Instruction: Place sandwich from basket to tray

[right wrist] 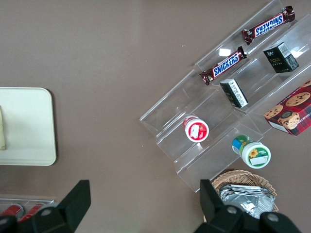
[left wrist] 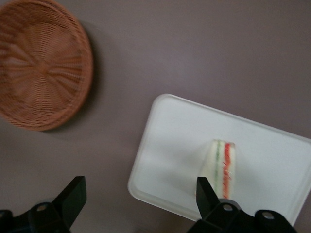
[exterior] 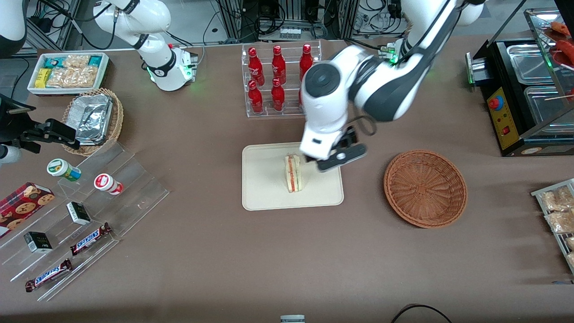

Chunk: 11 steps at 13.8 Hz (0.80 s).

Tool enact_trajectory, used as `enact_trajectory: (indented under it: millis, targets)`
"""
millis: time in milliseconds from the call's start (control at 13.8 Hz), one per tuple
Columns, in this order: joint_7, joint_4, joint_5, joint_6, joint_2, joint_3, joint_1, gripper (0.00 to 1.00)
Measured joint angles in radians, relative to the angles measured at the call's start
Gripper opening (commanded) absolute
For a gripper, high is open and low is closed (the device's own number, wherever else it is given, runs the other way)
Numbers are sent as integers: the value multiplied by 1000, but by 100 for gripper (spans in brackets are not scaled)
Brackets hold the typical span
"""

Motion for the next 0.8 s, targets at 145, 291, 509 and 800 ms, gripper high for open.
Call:
enact_trajectory:
  millis: [145,291,509,800]
  targets:
    - [77,-1,-33,-73,-68,1,70,100]
    - [201,-2,-73,-143,-123,3,142,100]
    - [400,-4,-116,-216,-181,6,253,100]
    - [681,-5,-161,-297,-238,34,374,100]
